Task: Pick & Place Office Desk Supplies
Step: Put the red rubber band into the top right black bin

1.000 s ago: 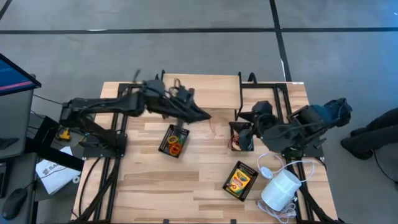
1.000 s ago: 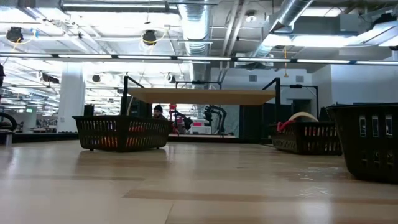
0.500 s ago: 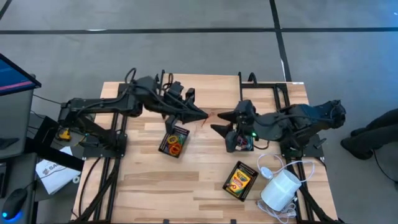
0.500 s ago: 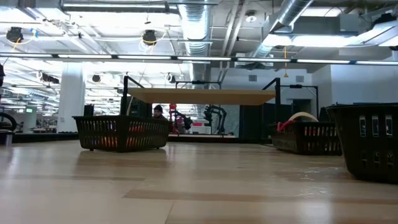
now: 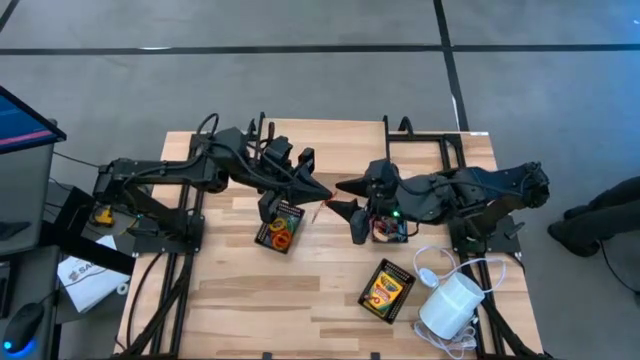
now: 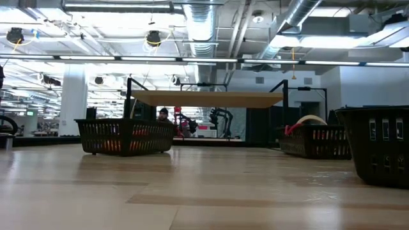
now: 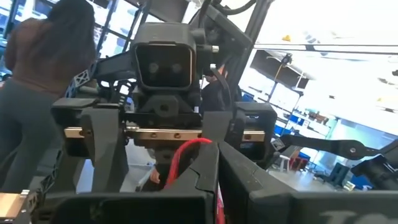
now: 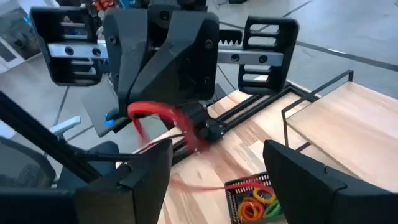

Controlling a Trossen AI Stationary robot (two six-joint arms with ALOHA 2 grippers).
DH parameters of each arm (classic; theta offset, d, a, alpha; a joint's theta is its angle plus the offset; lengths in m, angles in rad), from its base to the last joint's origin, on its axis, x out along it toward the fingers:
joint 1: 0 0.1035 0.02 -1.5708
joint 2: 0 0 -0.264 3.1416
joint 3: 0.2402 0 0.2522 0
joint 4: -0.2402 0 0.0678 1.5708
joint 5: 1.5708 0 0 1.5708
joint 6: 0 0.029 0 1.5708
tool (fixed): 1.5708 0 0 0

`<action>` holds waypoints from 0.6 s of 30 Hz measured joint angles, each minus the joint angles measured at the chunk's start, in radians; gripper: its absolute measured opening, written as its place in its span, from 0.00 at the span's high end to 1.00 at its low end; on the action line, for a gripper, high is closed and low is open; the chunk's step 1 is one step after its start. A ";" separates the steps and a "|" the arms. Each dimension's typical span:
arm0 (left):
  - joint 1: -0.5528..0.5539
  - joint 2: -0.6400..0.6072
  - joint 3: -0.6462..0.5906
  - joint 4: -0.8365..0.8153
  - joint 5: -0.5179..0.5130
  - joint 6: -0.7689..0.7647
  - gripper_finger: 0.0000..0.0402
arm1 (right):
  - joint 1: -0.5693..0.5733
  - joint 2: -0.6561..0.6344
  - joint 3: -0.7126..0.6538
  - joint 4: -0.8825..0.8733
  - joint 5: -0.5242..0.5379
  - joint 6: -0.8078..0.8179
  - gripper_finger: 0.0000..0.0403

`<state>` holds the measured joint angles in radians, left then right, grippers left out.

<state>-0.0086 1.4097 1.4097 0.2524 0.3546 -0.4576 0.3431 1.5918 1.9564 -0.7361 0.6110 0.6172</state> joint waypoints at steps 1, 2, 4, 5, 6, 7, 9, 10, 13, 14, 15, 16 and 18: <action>-0.002 0.000 0.000 0.000 0.000 -0.001 1.00 | -0.002 0.001 0.000 0.001 -0.008 -0.001 0.38; -0.003 0.000 0.000 0.000 0.000 -0.003 1.00 | -0.004 0.001 0.000 0.003 -0.017 -0.001 0.38; -0.004 0.000 0.000 0.002 0.000 -0.004 1.00 | -0.006 0.001 0.000 0.018 -0.021 -0.001 0.38; -0.004 0.000 0.000 0.002 0.000 -0.004 1.00 | -0.006 0.001 0.000 0.020 -0.021 -0.002 0.38; -0.004 0.000 0.000 0.002 -0.001 -0.004 1.00 | -0.006 0.001 0.000 0.024 -0.020 -0.010 0.38; -0.004 0.000 0.000 0.002 -0.004 -0.005 1.00 | -0.006 0.001 0.000 0.030 -0.020 -0.013 0.38; -0.004 0.000 0.000 0.002 -0.004 -0.005 1.00 | -0.006 0.001 0.000 0.037 -0.021 -0.015 0.38; -0.004 0.000 0.000 0.002 -0.004 -0.005 1.00 | -0.005 0.001 0.000 0.038 -0.021 -0.015 0.38; -0.004 0.000 0.000 0.002 -0.004 -0.006 1.00 | -0.005 0.001 0.000 0.036 -0.021 -0.016 0.38; -0.004 0.000 0.000 0.002 -0.004 -0.011 1.00 | -0.005 0.001 0.000 0.036 -0.021 -0.016 0.38; -0.004 0.000 0.000 0.002 -0.004 -0.018 1.00 | -0.005 0.001 0.000 0.036 -0.021 -0.015 0.38; -0.003 0.000 0.000 0.002 -0.004 -0.020 1.00 | -0.005 0.001 0.000 0.036 -0.021 -0.016 0.38; -0.003 0.000 0.000 0.002 -0.003 -0.021 1.00 | -0.006 0.001 0.000 0.034 -0.021 -0.016 0.38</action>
